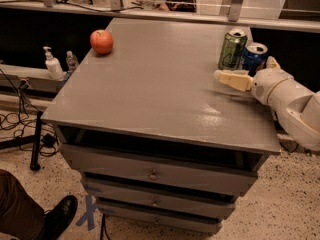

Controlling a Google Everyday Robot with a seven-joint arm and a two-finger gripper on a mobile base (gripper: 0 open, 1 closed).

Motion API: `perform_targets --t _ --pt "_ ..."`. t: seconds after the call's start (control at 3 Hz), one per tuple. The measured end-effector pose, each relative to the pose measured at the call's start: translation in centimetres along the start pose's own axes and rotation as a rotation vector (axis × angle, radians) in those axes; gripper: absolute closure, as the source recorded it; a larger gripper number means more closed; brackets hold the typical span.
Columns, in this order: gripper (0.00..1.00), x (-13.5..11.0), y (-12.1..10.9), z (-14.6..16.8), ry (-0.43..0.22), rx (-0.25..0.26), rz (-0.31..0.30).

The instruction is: Move pepsi can near green can

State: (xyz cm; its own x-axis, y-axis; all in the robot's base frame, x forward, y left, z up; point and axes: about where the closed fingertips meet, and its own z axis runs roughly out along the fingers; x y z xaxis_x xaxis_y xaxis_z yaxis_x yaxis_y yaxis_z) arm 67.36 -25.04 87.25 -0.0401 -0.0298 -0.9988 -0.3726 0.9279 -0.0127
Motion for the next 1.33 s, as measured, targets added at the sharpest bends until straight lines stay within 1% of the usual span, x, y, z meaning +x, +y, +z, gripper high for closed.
perform_targets --t 0.33,0.67,1.0,1.33 --pt "0.0 -1.4 1.7 -1.0 0.021 -0.046 -0.013" --pt "0.0 -4.6 3.8 -3.1 0.035 -0.104 -0.071" --pt "0.0 -9.4 5.5 -5.9 0.031 -0.146 -0.17" --pt "0.0 -14.2 6.6 -9.3 0.026 -0.151 -0.278"
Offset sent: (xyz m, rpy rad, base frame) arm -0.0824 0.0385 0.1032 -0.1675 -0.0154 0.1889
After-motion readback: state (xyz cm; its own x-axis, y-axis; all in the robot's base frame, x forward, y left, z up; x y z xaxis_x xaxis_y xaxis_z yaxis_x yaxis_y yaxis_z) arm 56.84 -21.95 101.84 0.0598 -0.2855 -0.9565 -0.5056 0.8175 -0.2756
